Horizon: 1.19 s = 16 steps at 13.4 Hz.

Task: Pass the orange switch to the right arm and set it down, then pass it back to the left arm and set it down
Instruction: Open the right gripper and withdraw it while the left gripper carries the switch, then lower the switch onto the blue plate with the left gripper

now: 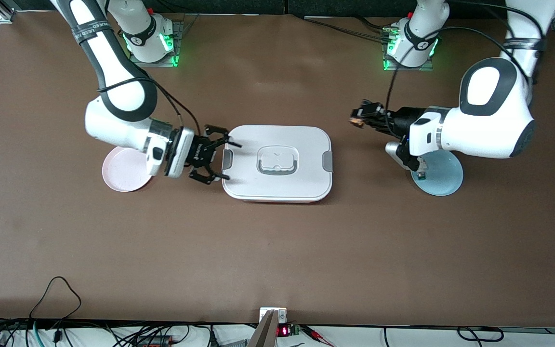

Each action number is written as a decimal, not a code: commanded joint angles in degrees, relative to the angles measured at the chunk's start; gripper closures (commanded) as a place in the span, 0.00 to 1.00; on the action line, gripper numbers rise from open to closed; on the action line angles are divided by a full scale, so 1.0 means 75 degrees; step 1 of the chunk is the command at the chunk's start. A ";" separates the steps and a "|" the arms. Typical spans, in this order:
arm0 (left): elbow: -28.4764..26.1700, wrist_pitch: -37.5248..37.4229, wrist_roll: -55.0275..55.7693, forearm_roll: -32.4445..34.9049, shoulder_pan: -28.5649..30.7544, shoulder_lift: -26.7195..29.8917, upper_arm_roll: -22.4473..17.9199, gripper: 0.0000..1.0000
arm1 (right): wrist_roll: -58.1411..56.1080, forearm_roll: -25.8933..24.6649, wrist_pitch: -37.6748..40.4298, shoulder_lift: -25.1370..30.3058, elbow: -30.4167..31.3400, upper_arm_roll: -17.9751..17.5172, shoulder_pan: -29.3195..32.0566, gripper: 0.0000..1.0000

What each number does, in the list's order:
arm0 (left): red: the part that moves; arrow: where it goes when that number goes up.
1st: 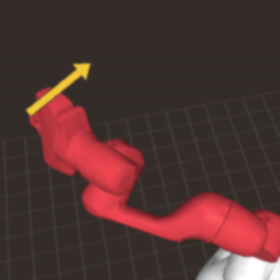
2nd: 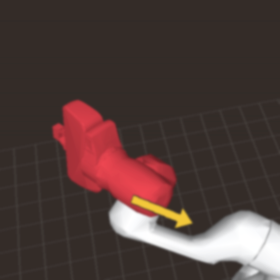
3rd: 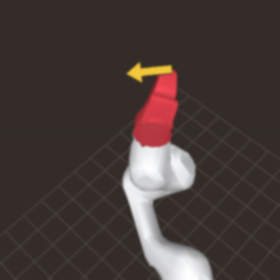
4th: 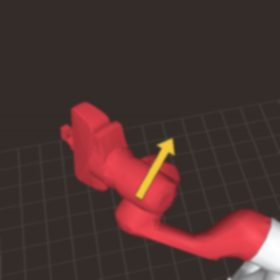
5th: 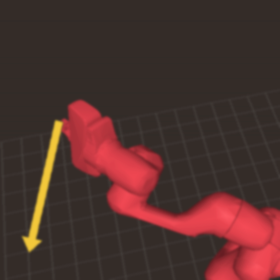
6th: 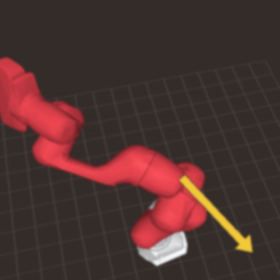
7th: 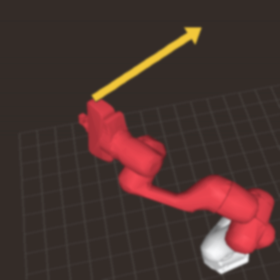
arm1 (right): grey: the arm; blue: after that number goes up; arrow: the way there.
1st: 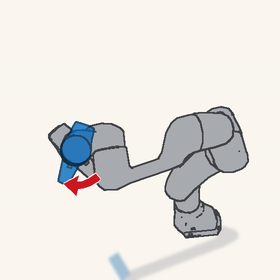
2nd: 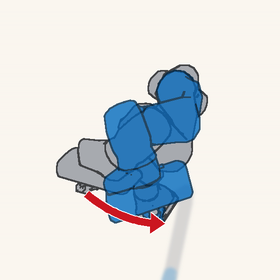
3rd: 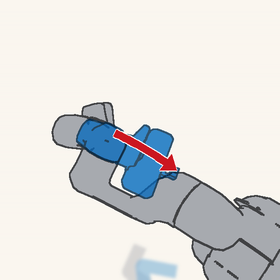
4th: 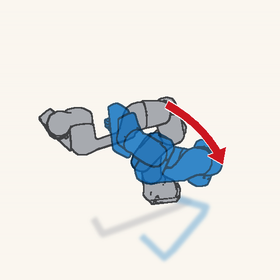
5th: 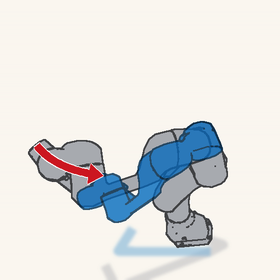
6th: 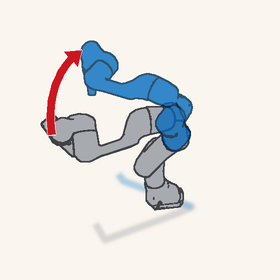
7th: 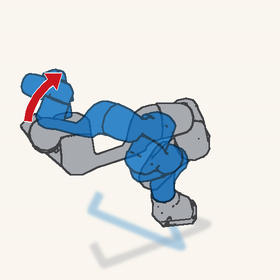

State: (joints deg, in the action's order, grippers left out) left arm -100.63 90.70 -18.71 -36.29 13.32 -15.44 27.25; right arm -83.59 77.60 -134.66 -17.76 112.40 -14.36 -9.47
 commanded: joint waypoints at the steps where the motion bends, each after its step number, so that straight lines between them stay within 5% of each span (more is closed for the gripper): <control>1: 0.0632 -0.0410 -0.2077 0.1925 0.0006 -0.0437 0.0081 1.00 | 0.1974 -0.1376 0.0013 0.0434 0.0154 -0.0065 0.0149 0.00; 5: 0.0609 -0.0305 -0.4273 0.3966 0.0193 -0.0508 0.0058 1.00 | 0.5254 -0.3018 0.0959 0.0773 0.0142 0.0109 0.0430 0.00; 8: 0.0422 0.0163 -0.5856 0.5151 0.0240 -0.0543 0.0046 1.00 | 0.7459 -0.5546 0.1955 0.1008 -0.0114 0.0485 0.0465 0.00; 10: 0.0142 0.0502 -0.6478 0.5797 0.0392 -0.0532 0.0058 1.00 | 0.9016 -0.6336 0.2368 0.1032 -0.0419 0.0497 0.0501 0.00; 13: -0.0829 0.1999 -0.7778 0.6150 0.0999 -0.0485 0.0046 1.00 | 1.1512 -0.7202 0.2858 0.1032 -0.0782 0.0485 0.0477 0.00; 16: -0.1720 0.3465 -0.8566 0.6385 0.1715 -0.0520 0.0046 1.00 | 1.2048 -0.8797 0.4682 0.1044 -0.1776 0.0497 0.0501 0.00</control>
State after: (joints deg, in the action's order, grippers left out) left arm -108.96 111.32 -78.46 10.23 22.60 -20.28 26.82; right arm 3.72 16.45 -107.32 -10.08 104.28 -10.46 -6.05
